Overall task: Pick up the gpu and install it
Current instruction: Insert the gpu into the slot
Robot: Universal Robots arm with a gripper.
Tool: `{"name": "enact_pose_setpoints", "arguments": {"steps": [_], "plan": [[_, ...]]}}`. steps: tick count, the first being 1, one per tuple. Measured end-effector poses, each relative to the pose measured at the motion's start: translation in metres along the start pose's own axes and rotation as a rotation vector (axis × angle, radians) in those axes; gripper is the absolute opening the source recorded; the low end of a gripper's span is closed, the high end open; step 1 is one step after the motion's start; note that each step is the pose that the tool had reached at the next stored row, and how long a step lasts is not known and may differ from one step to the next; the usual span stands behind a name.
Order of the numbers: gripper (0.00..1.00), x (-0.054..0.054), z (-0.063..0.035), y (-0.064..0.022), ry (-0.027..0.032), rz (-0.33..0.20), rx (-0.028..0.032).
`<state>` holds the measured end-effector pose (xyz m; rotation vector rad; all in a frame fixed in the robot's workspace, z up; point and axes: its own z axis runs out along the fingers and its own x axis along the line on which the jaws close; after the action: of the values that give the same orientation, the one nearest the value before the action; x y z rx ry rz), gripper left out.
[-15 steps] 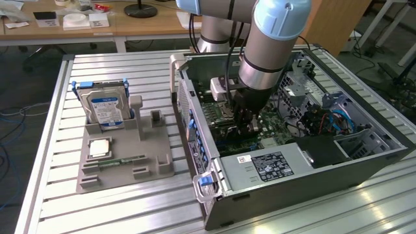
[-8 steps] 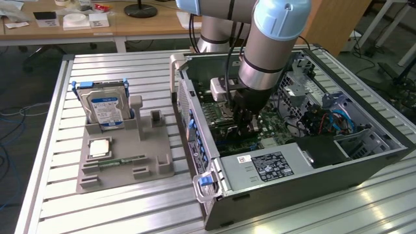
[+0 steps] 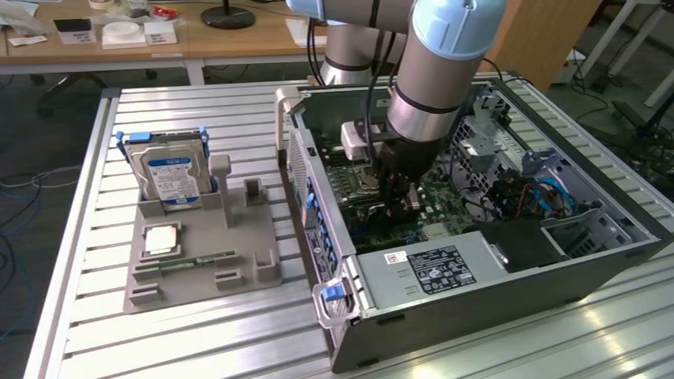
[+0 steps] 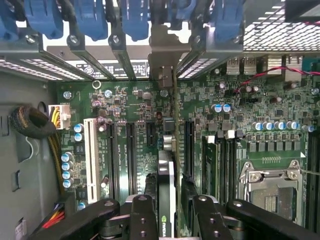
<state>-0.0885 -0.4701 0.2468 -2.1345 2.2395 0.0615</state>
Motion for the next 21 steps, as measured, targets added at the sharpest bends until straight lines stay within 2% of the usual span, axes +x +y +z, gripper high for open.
{"name": "enact_pose_setpoints", "arguments": {"steps": [12, 14, 15, 21], "plan": [[0.34, -0.0014, -0.0001, 0.0001, 0.0001, 0.000, 0.0009], [0.33, -0.0013, -0.0003, 0.0001, 0.0007, 0.000, 0.0007], [0.27, -0.0013, -0.0002, 0.0001, 0.0003, 0.000, 0.0007], [0.27, -0.0014, -0.0001, 0.0001, 0.0001, 0.000, 0.0008]]}}
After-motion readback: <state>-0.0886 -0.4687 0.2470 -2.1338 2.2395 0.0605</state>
